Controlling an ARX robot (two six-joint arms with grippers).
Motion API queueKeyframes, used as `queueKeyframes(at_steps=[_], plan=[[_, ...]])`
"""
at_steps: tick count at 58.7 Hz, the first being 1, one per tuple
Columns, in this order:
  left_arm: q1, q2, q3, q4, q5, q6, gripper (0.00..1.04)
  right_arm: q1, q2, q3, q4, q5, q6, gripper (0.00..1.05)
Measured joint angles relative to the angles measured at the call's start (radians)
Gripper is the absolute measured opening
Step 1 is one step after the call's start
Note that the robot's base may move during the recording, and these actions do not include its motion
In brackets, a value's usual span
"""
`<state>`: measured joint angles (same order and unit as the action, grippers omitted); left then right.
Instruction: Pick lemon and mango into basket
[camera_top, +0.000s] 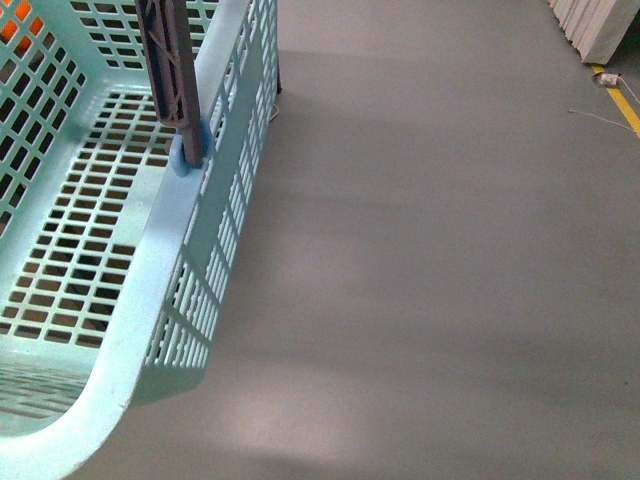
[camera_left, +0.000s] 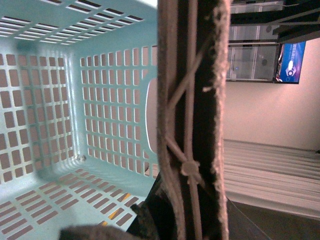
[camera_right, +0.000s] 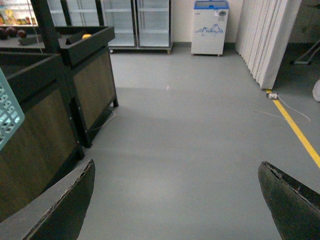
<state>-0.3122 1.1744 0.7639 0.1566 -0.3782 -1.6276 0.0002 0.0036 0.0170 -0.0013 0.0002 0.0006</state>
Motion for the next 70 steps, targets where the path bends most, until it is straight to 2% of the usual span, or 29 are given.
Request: queueKeyframes(at_steps=[44,53,70], plan=[[-0.003,0.000,0.000,0.000,-0.002,-0.001,0.06,0.000,0.000,0.000,0.000,0.005,0.000,0.96],[-0.010,0.001,0.000,0.000,0.024,-0.018,0.06,0.000,0.000,0.000,0.000,0.003,0.000,0.96],[-0.002,0.003,0.000,0.000,-0.002,-0.008,0.06,0.000,0.000,0.000,0.000,0.003,0.000,0.96]])
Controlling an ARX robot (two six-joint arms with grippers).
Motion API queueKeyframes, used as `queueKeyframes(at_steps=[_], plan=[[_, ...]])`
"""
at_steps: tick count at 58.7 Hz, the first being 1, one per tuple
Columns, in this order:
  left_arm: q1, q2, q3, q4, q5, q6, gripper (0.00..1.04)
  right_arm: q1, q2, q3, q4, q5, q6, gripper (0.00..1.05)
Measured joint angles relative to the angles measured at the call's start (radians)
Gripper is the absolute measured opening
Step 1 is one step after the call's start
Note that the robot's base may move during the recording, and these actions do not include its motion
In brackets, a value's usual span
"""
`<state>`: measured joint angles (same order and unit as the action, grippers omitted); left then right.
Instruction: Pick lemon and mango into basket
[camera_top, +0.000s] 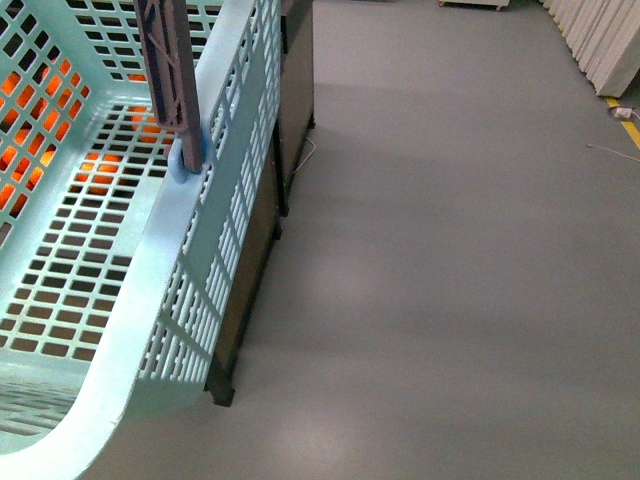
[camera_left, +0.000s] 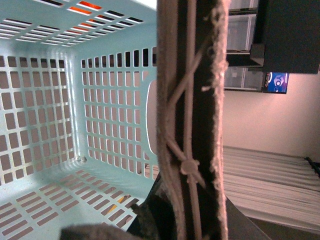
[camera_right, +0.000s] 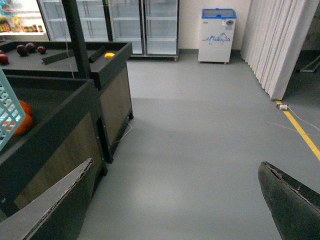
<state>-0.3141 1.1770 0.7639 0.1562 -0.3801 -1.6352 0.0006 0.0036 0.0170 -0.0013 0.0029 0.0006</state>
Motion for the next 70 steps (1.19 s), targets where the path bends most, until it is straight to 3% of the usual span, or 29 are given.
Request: queueKeyframes(at_steps=[70], plan=[[0.001,0.000,-0.001,-0.001,0.003,0.000,0.06,0.000,0.001,0.000,0.000,-0.001,0.000,0.96]])
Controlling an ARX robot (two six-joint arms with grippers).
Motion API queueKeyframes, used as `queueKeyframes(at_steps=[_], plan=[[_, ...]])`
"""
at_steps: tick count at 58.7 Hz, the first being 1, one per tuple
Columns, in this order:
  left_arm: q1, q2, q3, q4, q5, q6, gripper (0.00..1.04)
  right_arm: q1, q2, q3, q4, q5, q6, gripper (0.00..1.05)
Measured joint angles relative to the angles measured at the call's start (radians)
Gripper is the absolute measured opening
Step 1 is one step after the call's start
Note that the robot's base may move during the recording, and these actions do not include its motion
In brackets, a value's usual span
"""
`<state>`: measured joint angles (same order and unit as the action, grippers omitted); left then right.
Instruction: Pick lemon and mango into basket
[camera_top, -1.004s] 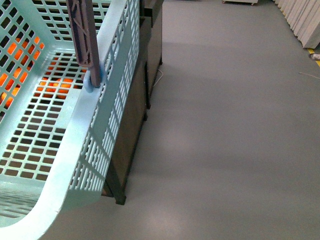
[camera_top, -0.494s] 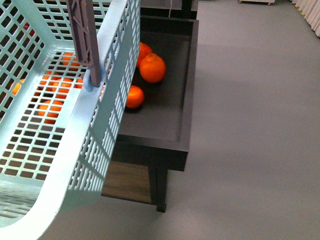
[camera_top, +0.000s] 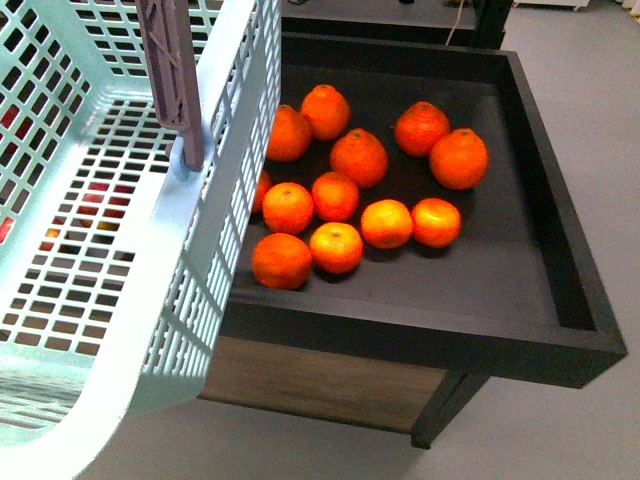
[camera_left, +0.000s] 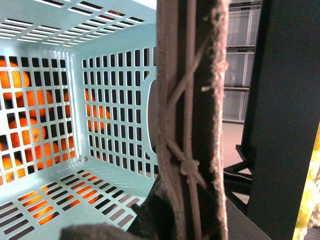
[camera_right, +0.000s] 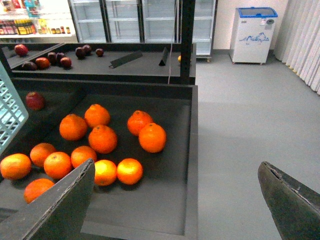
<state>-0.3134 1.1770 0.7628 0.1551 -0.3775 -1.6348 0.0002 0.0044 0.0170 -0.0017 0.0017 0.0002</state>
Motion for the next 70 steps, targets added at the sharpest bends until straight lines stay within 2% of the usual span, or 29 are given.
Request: queueKeyframes(at_steps=[70], plan=[[0.000,0.001,-0.001,0.000,0.000,0.001,0.06,0.000,0.000,0.000,0.000,0.000,0.002,0.96]])
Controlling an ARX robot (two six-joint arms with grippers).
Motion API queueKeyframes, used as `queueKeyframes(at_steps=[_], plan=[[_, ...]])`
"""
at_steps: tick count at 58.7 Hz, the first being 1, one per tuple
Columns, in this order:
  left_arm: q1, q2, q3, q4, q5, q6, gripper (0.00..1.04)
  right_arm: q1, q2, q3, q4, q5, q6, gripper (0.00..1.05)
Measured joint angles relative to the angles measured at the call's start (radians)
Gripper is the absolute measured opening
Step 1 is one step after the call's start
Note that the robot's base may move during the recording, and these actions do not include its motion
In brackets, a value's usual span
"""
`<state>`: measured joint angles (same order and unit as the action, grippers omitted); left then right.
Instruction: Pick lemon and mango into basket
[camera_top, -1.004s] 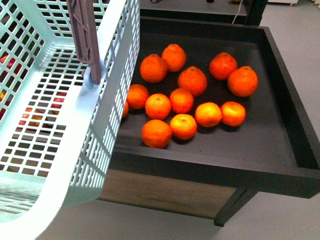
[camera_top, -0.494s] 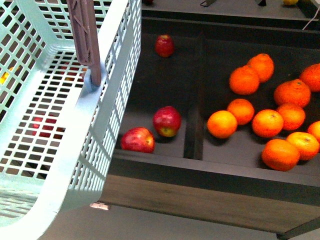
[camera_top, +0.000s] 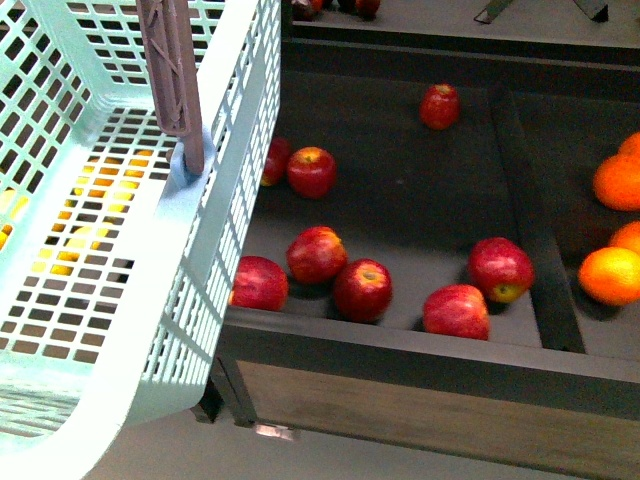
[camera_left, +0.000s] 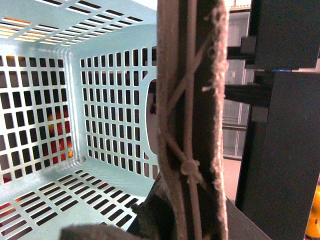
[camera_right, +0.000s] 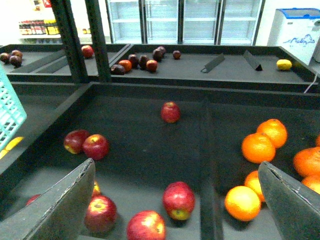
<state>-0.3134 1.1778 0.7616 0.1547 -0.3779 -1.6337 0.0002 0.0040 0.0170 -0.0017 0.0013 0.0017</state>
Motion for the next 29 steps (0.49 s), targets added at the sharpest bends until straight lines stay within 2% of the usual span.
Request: queueKeyframes(at_steps=[29], plan=[[0.000,0.000,-0.002,0.000,0.000,-0.001,0.06,0.000,0.000,0.000,0.000,-0.001,-0.001,0.96]])
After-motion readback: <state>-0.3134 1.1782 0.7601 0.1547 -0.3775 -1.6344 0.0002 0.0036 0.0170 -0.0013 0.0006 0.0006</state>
